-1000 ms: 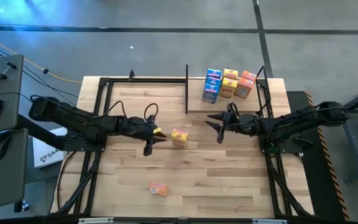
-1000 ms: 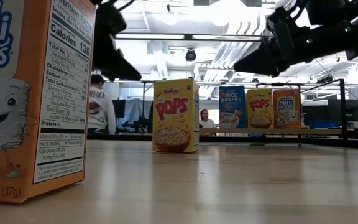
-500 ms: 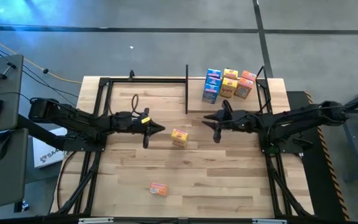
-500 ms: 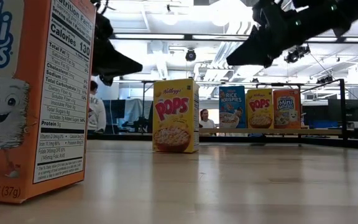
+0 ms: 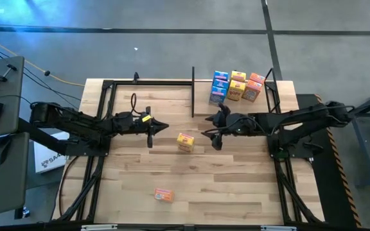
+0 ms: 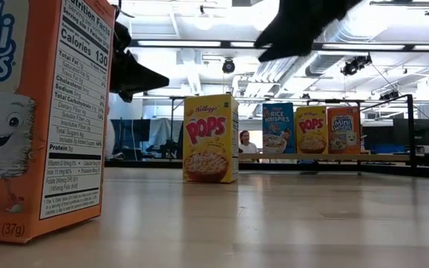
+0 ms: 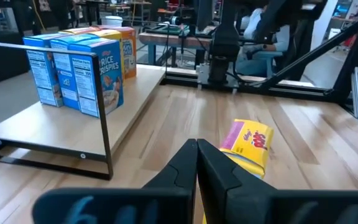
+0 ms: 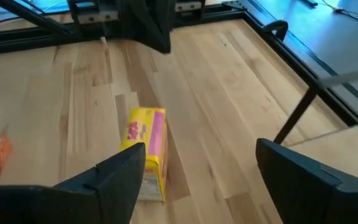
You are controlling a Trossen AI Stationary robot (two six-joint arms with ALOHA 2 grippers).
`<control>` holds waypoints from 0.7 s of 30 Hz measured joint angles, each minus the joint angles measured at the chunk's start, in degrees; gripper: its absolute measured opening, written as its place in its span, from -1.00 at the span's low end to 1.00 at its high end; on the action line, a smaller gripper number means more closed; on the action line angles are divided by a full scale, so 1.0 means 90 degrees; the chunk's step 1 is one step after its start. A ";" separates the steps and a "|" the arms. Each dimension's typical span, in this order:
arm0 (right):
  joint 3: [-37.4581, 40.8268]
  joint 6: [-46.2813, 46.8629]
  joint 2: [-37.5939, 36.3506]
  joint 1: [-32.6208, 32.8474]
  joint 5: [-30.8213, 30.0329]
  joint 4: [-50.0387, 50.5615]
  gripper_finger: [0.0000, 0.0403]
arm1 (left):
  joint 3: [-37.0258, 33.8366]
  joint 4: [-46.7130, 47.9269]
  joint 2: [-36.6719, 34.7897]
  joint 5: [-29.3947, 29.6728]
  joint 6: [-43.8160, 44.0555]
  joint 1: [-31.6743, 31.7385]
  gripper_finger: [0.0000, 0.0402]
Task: Stack cereal on shelf
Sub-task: Put the yellow cereal box on the shelf aligned with the other blue cereal box
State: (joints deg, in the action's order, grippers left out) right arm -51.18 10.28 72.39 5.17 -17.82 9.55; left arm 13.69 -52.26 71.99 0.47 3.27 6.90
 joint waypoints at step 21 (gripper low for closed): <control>-0.0446 0.0404 0.0179 0.0014 0.0523 0.0227 0.48 | 0.0000 -0.0003 0.0000 -0.0002 0.0007 -0.0002 -0.98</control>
State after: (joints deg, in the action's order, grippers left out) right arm -55.20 13.92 74.00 5.30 -13.11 11.60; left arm 13.69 -52.29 71.99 0.45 3.33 6.87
